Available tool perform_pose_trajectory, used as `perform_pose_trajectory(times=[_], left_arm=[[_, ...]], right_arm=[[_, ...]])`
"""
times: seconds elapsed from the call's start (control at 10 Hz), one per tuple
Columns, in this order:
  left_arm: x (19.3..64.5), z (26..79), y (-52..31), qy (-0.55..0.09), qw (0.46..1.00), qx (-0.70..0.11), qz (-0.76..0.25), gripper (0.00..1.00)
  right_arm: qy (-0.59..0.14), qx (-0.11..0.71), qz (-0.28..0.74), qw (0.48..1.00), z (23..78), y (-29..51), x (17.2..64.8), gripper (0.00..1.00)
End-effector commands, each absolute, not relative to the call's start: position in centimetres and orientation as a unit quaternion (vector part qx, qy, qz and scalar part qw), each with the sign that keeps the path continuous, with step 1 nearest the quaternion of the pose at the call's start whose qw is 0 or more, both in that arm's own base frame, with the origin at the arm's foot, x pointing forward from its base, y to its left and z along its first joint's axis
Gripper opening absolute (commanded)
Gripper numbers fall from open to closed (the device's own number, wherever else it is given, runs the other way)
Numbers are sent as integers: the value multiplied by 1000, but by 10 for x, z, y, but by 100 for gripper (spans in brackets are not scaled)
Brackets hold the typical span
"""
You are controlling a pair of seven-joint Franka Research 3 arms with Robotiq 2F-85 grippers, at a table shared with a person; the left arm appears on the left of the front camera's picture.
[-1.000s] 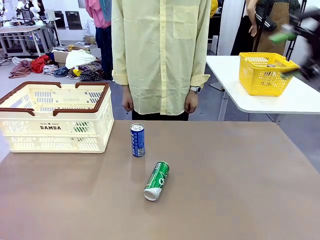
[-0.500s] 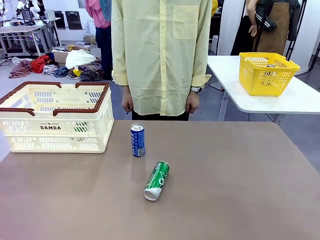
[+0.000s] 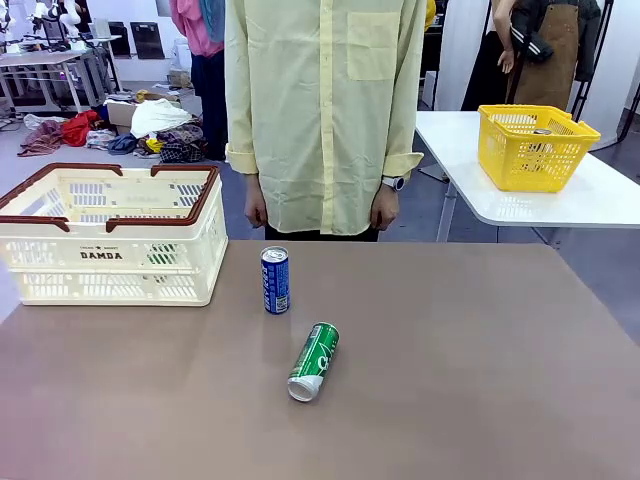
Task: Place the drinks into the Shopping basket.
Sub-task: Pick up one drink and place it into the Shopping basket.
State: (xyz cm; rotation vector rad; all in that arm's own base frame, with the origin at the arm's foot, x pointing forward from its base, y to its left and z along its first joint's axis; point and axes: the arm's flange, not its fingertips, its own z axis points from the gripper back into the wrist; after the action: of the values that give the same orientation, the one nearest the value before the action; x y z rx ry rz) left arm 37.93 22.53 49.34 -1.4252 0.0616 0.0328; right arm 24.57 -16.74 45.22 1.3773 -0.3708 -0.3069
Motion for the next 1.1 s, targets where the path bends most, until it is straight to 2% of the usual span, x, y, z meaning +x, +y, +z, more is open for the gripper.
perform_pose_trajectory(times=[0.0, 0.1, 0.2, 0.3, 0.4, 0.5, 0.6, 0.7, 1.0], left_arm=[[379, 493, 225, 28, 756, -654, 15, 100], [372, 507, 208, 6, 766, -642, 20, 100], [382, 544, 159, 22, 810, -586, 6, 100], [405, 579, 102, 61, 851, -522, -9, 100], [435, 600, 34, 131, 887, -441, -40, 100], [463, 601, -38, 206, 913, -347, -58, 100], [487, 591, -100, 244, 930, -270, -56, 100], [499, 576, -159, 260, 943, -198, -61, 100], [491, 533, -263, 186, 978, -69, -60, 100]], right_arm=[[-168, 637, -150, 737, 459, -167, 247, 100], [-168, 637, -150, 737, 459, -167, 247, 100], [-168, 637, -150, 737, 459, -167, 247, 100], [-168, 637, -150, 737, 459, -167, 247, 100], [-168, 637, -150, 737, 459, -167, 247, 100], [-168, 637, -150, 737, 459, -167, 247, 100], [-168, 637, -150, 737, 459, -167, 247, 100], [-168, 637, -150, 737, 459, -167, 247, 100], [-168, 637, -150, 737, 459, -167, 247, 100]])
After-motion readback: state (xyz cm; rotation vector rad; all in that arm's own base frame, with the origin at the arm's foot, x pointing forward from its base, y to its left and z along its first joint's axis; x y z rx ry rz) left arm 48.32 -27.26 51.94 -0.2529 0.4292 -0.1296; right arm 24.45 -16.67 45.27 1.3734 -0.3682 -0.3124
